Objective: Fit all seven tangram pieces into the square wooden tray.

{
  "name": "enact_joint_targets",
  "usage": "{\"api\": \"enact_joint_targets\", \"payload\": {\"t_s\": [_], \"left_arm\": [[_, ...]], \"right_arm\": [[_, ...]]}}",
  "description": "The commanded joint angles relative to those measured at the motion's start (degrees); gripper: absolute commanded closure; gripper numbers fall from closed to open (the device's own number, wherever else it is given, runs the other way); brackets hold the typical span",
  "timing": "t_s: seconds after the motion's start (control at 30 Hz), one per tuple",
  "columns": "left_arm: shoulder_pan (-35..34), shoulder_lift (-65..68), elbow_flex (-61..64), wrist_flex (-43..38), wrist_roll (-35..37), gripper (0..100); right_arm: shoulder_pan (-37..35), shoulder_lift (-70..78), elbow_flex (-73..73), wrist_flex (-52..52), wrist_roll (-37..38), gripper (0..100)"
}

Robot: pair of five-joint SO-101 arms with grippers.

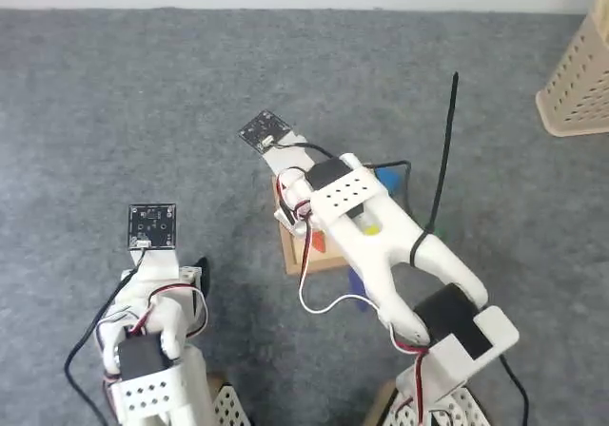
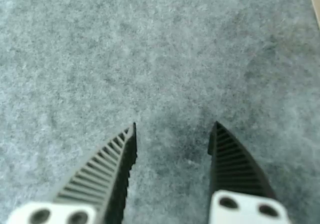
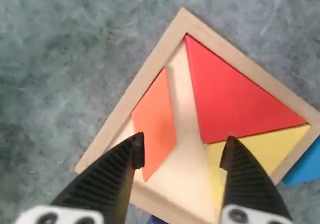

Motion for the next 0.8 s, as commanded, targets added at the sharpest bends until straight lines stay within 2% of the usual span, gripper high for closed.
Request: {"api": "enact_joint_targets", "payload": {"t_s": [0.0, 0.07, 0.33, 0.6, 0.77], "left_arm": [[-0.26, -0.88, -0.22, 0.18, 0.53, 77], [-0.26, -0.88, -0.22, 0.18, 0.53, 77], [-0.26, -0.88, -0.22, 0.18, 0.53, 77], [-0.26, -0.88, -0.22, 0.18, 0.53, 77], [-0.26, -0.88, -0.22, 0.18, 0.53, 77]], "right_arm": [[3.47, -5.76, 0.44, -1.80, -1.76, 88.9], [4.97, -8.66, 3.16, -4.35, -3.96, 99.3], [5.32, -15.16, 22.95, -23.16, -3.96, 99.1], [5.05, -11.56, 23.56, -24.40, -1.49, 99.2], [1.98, -8.48, 22.59, -24.40, -1.32, 99.2]]}}
